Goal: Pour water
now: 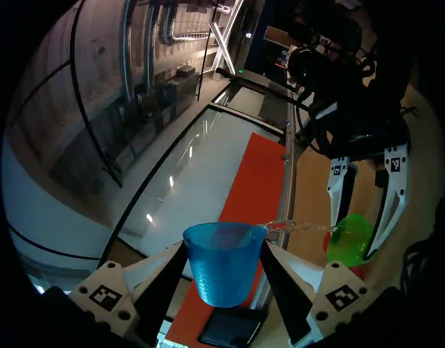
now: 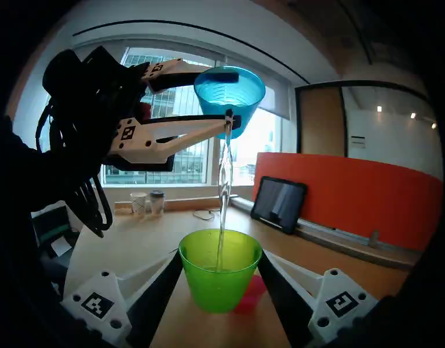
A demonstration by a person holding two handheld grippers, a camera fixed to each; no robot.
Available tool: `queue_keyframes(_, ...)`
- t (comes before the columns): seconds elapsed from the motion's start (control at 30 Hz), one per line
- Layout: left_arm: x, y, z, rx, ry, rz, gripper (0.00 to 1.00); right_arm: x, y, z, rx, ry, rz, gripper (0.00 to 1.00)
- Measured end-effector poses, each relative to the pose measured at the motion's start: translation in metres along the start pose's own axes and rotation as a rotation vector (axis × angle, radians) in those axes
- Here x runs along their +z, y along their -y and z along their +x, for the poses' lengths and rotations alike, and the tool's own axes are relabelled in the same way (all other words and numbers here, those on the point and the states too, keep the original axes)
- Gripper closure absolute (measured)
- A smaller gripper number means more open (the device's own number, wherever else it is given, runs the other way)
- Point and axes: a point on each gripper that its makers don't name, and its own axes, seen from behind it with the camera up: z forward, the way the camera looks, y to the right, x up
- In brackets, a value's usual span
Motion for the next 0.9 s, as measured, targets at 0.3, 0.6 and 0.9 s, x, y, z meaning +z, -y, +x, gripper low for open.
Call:
queue_keyframes(0.3,0.0,0.0038,0.0009,0.04,0.002,0.007,0.14,-0.0018,0.001,0.0024,-0.005,-0.004,0.0,0.08)
queue_keyframes(0.6,0.0018,0.0067,0.0046,0.076,-0.003,0.011,0.15,-0.003,0.0016,0.006,-0.012,-0.008,0.001,0.09)
queue_keyframes(0.9,0.0046,0.0079,0.0055,0.114,-0.008,0.012,0.14,-0.003,0.0015,0.0097,-0.017,-0.015,0.0,0.09)
